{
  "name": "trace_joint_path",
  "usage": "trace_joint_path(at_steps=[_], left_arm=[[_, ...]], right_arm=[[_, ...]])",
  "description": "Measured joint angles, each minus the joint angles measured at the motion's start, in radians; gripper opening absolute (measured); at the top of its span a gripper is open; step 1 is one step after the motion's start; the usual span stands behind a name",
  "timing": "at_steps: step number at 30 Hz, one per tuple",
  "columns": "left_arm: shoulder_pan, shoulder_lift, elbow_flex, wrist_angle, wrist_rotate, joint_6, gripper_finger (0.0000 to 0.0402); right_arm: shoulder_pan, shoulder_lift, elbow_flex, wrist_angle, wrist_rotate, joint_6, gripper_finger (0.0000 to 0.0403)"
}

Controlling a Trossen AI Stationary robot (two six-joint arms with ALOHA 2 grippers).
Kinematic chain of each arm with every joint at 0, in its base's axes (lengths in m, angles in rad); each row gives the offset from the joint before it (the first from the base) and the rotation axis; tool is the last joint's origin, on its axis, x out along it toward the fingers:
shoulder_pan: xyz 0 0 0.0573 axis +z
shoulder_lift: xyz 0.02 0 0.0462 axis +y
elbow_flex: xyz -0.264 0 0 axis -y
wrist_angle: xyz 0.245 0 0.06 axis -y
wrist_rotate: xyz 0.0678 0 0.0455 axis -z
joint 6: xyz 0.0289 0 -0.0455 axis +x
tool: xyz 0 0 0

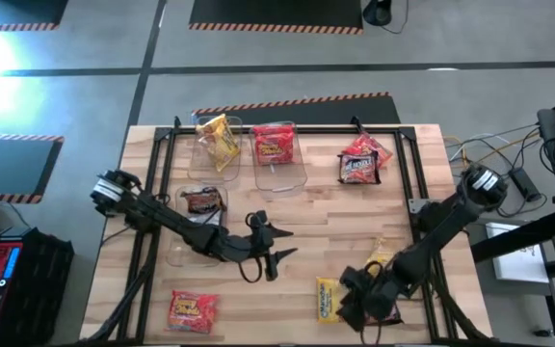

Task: Sort Maruchan noodles
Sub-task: Put the yellow noodle pack into the top left transparent bin

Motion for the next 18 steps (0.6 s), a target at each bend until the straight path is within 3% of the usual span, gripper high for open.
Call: trace_joint_path(at_steps=[5,13,18], left_arm=[[-0.005,0.000,0.000,0.004,0.000,-0.004,0.0194],[-0.046,-0.002,0.000,0.021,0.000,-0.026,0.0194],[-0.060,-0.014,0.000,0.059,-0.001,-0.011,0.0194]], right_arm=[[0.010,0.128,0.123,-0.054,-0.019,-0.073,0.0192],[0.001,0.275,0.348,-0.542,-0.023,-0.126,0.0192],[-0.042,0.303,0.383,-0.693,-0.006,-0.203,0.0192]])
